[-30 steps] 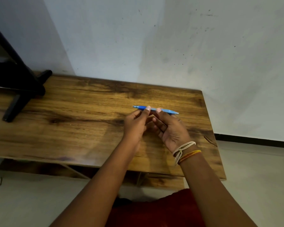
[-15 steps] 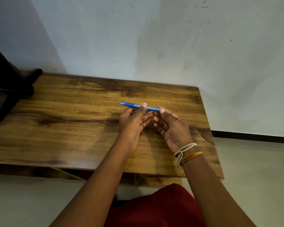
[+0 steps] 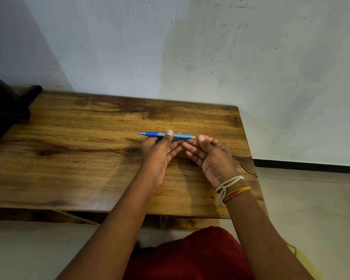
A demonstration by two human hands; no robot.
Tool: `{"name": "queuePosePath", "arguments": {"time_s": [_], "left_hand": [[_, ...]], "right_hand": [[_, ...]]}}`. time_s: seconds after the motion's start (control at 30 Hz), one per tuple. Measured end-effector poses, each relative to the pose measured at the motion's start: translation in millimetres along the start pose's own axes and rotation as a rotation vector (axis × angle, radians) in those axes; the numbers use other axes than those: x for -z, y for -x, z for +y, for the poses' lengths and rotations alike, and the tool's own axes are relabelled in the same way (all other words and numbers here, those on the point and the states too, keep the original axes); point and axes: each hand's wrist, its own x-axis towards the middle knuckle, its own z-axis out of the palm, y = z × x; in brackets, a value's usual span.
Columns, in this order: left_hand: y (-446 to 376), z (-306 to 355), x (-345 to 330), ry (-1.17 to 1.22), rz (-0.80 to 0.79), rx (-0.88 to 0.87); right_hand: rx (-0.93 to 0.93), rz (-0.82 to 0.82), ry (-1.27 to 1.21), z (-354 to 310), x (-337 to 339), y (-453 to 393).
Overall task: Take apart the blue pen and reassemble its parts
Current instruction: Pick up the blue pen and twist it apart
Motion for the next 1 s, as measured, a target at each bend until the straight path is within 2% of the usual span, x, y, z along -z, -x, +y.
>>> {"name": "queuePosePath", "arguments": {"time_s": [0.13, 0.27, 0.37, 0.47, 0.6, 0.83, 1.0], "left_hand": [[0.4, 1.8, 0.6, 0.033, -0.019, 0.014], [-1.0, 1.9, 1.9, 0.027, -0.025, 0.02], [-2.8, 0.9, 2.6, 0.008, -0.014, 0.011], [-3.9, -0.8, 1.8, -0.005, -0.009, 0.007], [-3.6, -3.7, -0.5, -0.035, -0.017, 0.0], [-1.5, -2.3, 0.3, -0.05, -0.01, -0.021], [-0.8, -2.9, -1.2, -0.046, -0.015, -0.018]], "right_hand": [[0.008, 0.058, 0.082, -5.0, 5.8, -1.1], [0.247, 0.439, 0.57, -10.6, 22.7, -7.3], [0.384, 0.59, 0.871, -16.0, 40.1, -9.8], [0.398, 0.632, 1.032, -18.4, 48.9, -9.6], [0.373, 0.602, 1.169, -15.3, 53.1, -12.4], [0.331, 0.531, 1.21, -14.6, 53.1, -13.3], [0.482, 0.629, 0.931, -16.3, 37.8, -8.4]]}}
